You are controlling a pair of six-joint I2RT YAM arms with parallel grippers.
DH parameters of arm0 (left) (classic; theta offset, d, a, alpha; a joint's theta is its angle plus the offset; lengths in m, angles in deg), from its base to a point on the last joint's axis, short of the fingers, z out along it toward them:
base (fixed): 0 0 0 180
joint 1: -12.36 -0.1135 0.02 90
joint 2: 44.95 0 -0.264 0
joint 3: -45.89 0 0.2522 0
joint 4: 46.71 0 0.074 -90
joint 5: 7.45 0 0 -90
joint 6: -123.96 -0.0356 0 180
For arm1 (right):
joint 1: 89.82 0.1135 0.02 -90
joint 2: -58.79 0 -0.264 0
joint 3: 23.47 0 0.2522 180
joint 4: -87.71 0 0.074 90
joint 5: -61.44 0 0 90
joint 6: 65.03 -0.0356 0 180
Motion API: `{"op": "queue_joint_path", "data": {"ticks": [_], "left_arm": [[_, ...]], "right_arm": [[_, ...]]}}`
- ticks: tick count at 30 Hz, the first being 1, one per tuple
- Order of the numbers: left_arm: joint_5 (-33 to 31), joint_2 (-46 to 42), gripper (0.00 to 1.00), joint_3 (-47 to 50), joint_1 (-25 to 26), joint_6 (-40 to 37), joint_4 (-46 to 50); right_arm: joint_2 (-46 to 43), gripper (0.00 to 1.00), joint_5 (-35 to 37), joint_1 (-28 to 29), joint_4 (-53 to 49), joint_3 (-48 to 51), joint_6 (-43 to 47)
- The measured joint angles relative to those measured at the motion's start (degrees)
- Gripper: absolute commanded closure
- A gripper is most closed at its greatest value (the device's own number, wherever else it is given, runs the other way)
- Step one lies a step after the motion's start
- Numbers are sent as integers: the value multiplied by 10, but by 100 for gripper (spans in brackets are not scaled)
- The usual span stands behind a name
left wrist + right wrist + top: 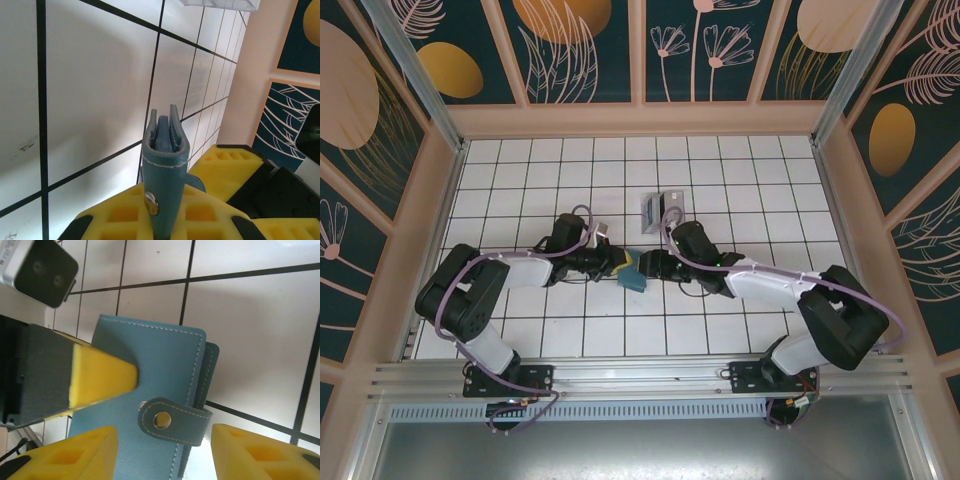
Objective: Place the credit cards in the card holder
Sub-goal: Open the card holder at the center of the table.
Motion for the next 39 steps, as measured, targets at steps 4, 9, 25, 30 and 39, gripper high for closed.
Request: {"op": "queue_joint_path", "data": {"ticks": [4,9,25,30,39], "left_arm": [[-1,-11,100,9,0,0,0],[-2,-12,100,10,0,1,0],[-6,-21,100,24,0,16,0],[-7,-21,100,24,0,18,-1],[-11,-14,44,23,0,7,-8]], "right_arm": [[13,52,0,2,-39,-39,1],[62,64,28,16,-96,-109,16],[46,78,90,24,-175,-84,29],[40,100,85,24,-162,-81,14],[-8,100,85,24,-154,-76,24]]}}
